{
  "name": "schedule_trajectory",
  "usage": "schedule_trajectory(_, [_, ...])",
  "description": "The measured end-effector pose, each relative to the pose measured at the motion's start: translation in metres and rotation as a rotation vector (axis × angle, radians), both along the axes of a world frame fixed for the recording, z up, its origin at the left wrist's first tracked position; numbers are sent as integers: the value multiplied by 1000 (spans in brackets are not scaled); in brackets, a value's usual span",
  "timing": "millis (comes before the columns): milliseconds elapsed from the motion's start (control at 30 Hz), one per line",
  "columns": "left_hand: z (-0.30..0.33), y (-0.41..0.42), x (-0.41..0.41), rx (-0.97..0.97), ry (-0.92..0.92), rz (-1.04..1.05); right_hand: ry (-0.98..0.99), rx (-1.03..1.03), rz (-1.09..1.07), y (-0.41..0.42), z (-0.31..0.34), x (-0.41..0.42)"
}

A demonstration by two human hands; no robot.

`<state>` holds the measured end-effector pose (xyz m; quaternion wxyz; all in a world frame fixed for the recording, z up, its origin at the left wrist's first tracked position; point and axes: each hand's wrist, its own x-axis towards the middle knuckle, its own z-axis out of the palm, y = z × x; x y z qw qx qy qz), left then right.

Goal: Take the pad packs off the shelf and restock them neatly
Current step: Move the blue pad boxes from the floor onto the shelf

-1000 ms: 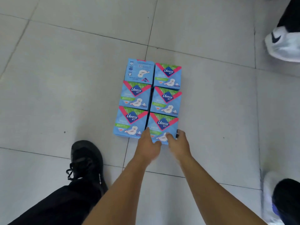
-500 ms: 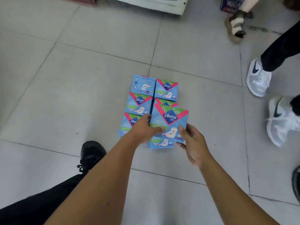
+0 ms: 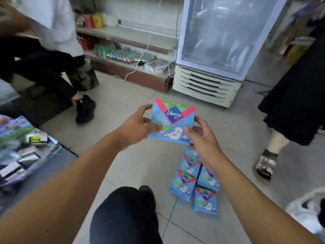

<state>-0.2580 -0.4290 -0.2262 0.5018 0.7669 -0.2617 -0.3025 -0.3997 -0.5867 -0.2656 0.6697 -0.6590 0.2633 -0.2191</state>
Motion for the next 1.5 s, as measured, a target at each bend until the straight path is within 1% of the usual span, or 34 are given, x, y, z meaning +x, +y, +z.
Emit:
schedule_trajectory(200, [58, 131, 37, -196, -162, 264, -46, -206, 242, 95, 76, 91])
schedule_trajectory(300, [75, 187, 64, -246, -221, 386, -95, -242, 353, 143, 95, 144])
schedule_trajectory(433, [84, 251, 113, -226, -320, 578, -150, -250, 456, 202, 97, 225])
schedule_trajectory(567, [77, 295, 170, -170, -403, 727, -179, -282, 545, 250, 87, 310])
schedule_trajectory(700, [64, 316, 220, -109, -488, 904, -200, -383, 599, 285, 78, 384])
schedule_trajectory(767, [56, 321, 244, -53, -527, 964, -211, -459, 605, 299, 78, 418])
schedule_trajectory(867, [47, 331, 277, 9, -544, 1044, -223, -516, 627, 316, 78, 462])
schedule_trajectory(933, [45, 338, 295, 96, -595, 1084, -222, -537, 645, 326, 77, 484])
schedule_trajectory(1000, [43, 345, 312, 249, -648, 1131, -216, -556, 671, 336, 72, 506])
schedule_trajectory(1067, [42, 349, 324, 344, -643, 1166, -209, -585, 690, 343, 67, 521])
schedule_trajectory(1233, [36, 355, 344, 333, -615, 1193, -213, -653, 649, 354, 60, 546])
schedule_trajectory(1367, [30, 354, 350, 351, -606, 1202, -187, -697, 656, 354, 57, 553])
schedule_trajectory(1500, [29, 354, 349, 384, -595, 1205, -159, -694, 667, 353, 53, 553])
